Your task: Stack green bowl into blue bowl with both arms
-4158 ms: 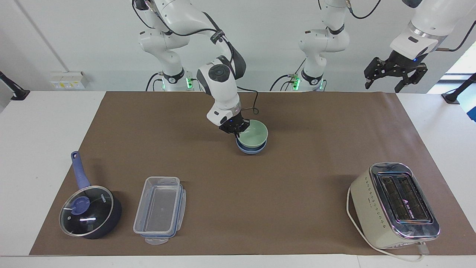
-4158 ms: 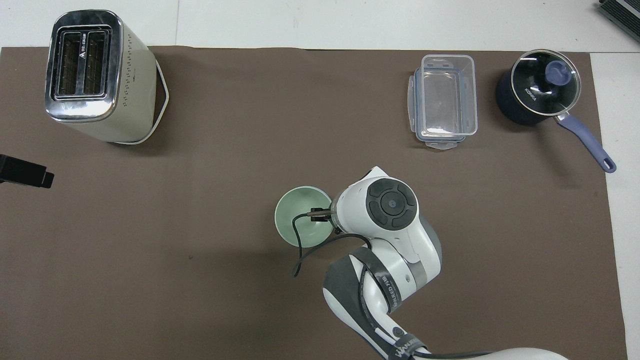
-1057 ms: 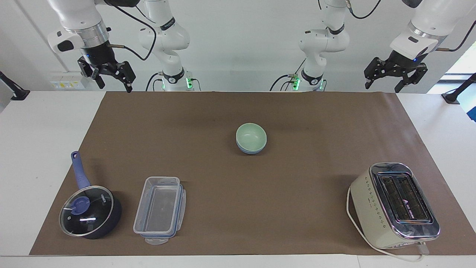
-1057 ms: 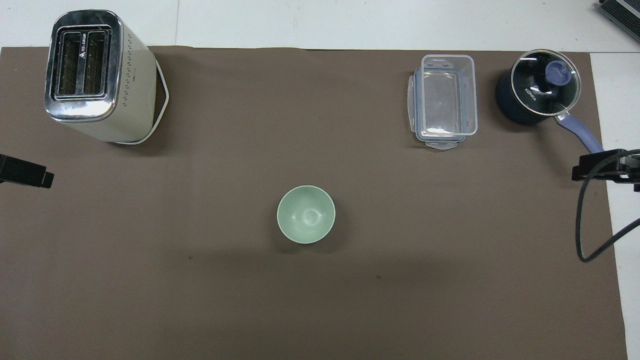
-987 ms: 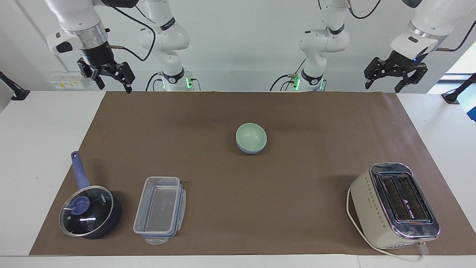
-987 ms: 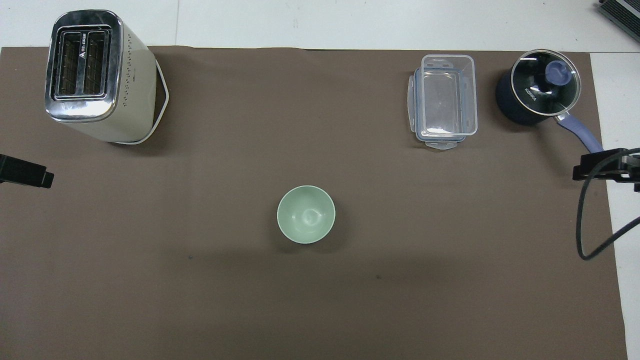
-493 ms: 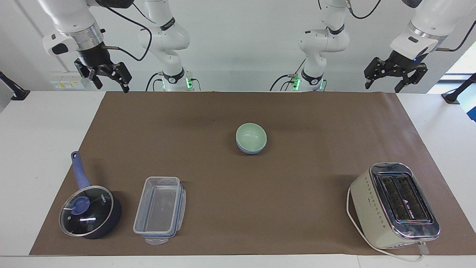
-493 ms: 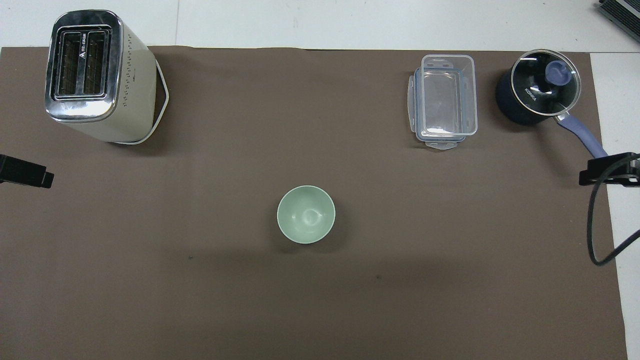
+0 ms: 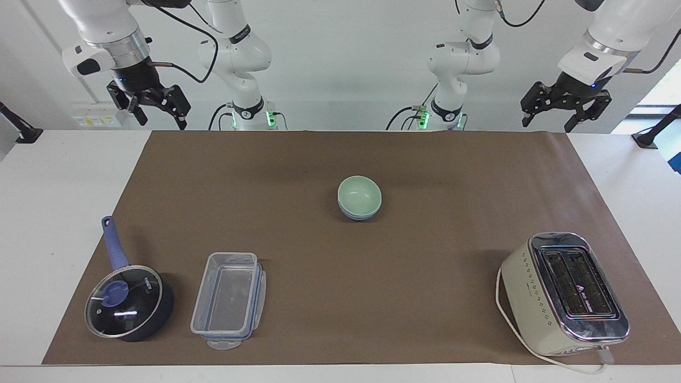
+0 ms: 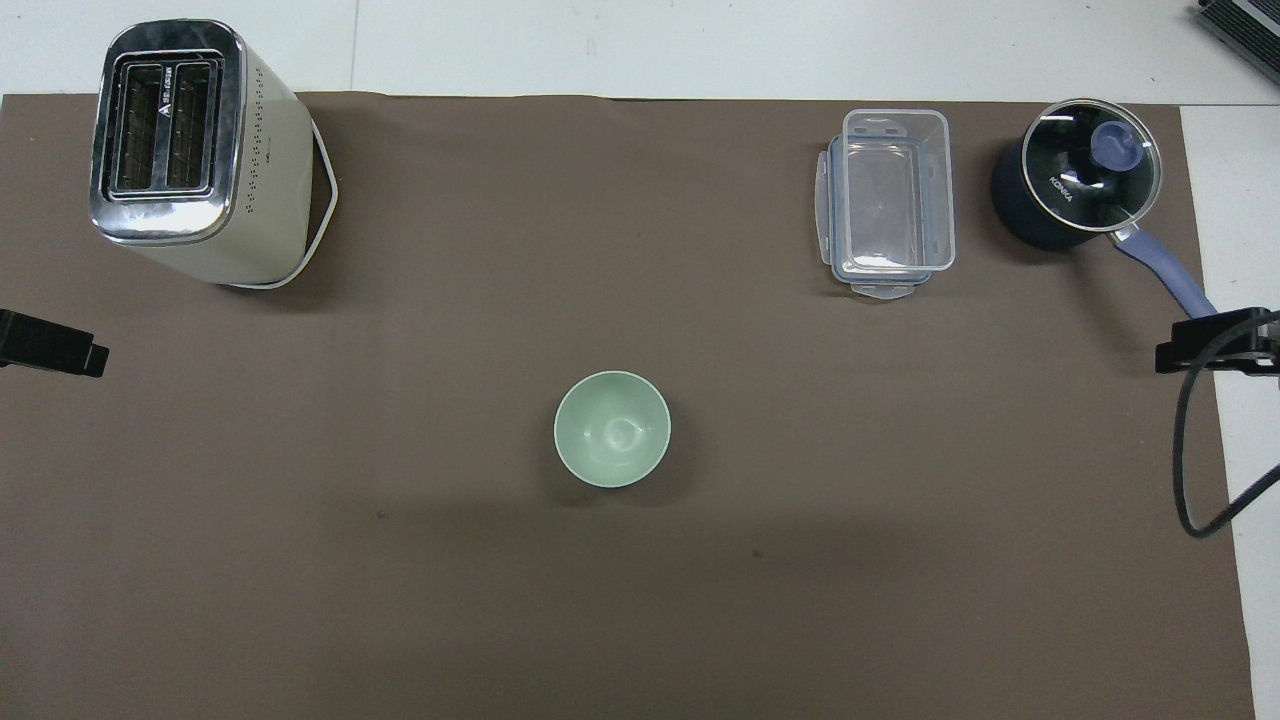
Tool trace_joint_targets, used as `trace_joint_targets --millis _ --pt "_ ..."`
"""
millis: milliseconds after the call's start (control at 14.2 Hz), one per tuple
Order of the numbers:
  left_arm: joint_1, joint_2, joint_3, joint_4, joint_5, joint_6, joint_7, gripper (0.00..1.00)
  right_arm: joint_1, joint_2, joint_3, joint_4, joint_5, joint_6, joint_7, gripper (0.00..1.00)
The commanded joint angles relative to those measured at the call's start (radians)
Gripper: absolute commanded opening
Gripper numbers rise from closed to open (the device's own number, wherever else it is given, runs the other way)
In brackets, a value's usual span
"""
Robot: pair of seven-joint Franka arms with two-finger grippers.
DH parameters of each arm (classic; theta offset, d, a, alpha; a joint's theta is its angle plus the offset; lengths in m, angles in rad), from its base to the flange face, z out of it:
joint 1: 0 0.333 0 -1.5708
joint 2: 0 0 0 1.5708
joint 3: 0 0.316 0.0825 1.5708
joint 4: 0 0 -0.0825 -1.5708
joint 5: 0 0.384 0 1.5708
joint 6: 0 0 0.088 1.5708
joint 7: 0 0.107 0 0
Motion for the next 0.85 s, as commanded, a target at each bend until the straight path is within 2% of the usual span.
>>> trace_joint_targets --millis 0,775 --pt "-0.007 -0.024 0.000 -0.022 0.012 -0.004 -0.007 1.00 -0.007 -0.002 0.003 0.010 0.009 -0.020 -0.026 1.00" --pt "-0.007 -0.024 0.000 -0.024 0.012 0.002 -0.013 1.00 -0.005 -0.010 0.003 -0.002 0.011 -0.007 -0.026 1.00"
